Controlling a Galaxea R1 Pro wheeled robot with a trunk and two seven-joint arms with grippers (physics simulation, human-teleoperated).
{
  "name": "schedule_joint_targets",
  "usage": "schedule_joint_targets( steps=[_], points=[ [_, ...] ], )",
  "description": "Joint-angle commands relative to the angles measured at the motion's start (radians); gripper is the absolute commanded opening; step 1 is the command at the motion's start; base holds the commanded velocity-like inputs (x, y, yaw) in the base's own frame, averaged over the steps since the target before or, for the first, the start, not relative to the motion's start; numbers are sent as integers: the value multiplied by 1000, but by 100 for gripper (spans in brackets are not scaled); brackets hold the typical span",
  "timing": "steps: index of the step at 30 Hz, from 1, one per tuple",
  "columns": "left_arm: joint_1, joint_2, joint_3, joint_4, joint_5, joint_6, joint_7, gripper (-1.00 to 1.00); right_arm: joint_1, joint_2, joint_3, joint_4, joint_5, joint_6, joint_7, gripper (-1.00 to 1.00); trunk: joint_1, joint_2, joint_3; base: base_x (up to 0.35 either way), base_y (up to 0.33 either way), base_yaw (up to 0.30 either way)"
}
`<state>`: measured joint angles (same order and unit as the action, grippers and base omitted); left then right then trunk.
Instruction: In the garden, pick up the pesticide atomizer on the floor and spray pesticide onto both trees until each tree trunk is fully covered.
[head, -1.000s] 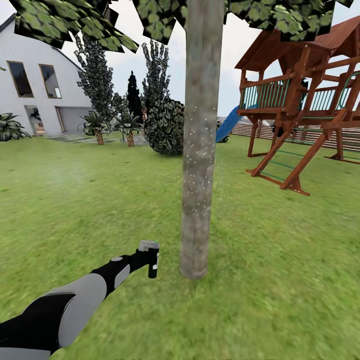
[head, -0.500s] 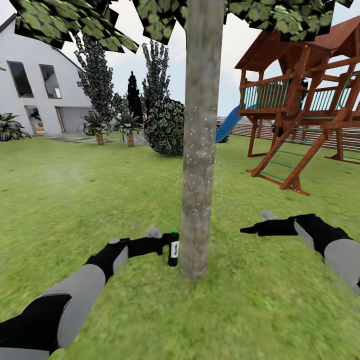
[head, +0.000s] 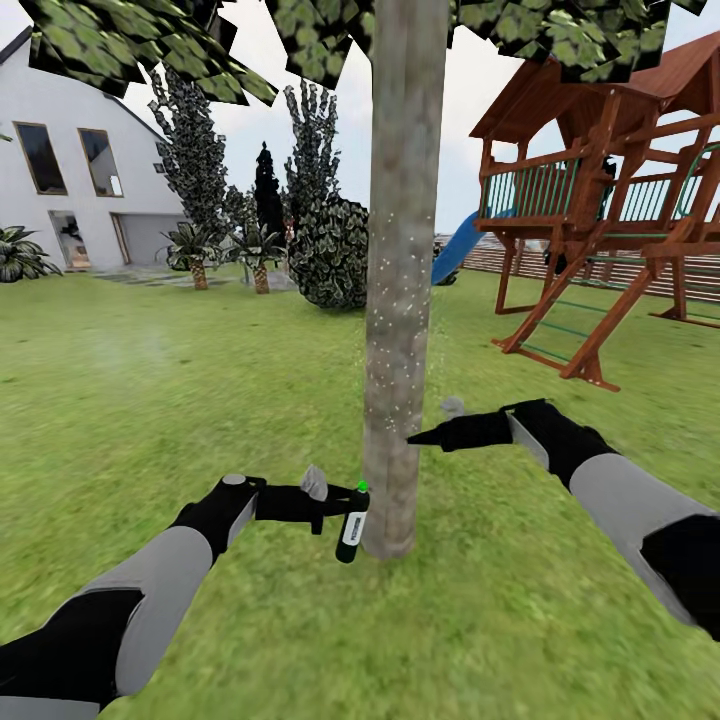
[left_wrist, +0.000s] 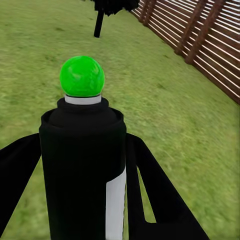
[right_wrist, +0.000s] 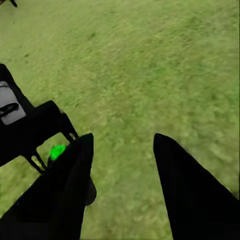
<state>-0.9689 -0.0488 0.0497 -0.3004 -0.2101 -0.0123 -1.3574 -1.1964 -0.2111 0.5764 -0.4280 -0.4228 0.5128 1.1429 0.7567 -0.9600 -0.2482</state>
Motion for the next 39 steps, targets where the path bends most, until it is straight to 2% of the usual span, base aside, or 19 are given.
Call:
schedule_joint_targets(
  steps=[1, 7, 13, 14, 16, 18, 19, 23, 28, 39],
  points=[
    [0, 0, 1, 0, 1, 0, 0, -100, 0, 20, 0, 0, 1, 0, 0, -100, 0, 0, 0, 0, 0, 0],
    [0, -3, 0, 0, 4, 2, 2, -100, 0, 77, 3, -4, 4, 0, -3, -100, 0, 0, 0, 0, 0, 0],
    [0, -13, 0, -3, 11, 7, 8, -100, 0, 116, 5, -3, 7, 0, -8, -100, 0, 0, 0, 0, 0, 0],
    [0, -13, 1, -3, 26, 8, 8, -100, 0, 120, 5, -3, 7, 0, -8, -100, 0, 0, 0, 0, 0, 0],
    [0, -14, 1, -3, 105, 9, 9, -100, 0, 124, 5, -3, 7, 0, -10, -100, 0, 0, 0, 0, 0, 0],
    [0, -14, 1, -4, 137, 10, 9, -100, 0, 125, 5, -3, 7, 0, -12, -100, 0, 0, 0, 0, 0, 0],
    [0, -14, 1, -4, 141, 10, 9, -100, 0, 125, 5, -2, 7, 0, -14, -100, 0, 0, 0, 0, 0, 0],
    [0, -13, 2, -4, 145, 11, 9, -100, 0, 127, 6, -2, 7, -1, -15, -100, 0, 0, 0, 0, 0, 0],
    [0, -13, 2, -4, 146, 11, 9, -100, 0, 163, 6, -1, 7, -1, -56, -100, 0, 0, 0, 0, 0, 0],
    [0, -13, 2, -3, 146, 11, 9, -100, 2, 170, 6, 4, 7, -2, -65, -100, 0, 0, 0, 0, 0, 0]
  ],
)
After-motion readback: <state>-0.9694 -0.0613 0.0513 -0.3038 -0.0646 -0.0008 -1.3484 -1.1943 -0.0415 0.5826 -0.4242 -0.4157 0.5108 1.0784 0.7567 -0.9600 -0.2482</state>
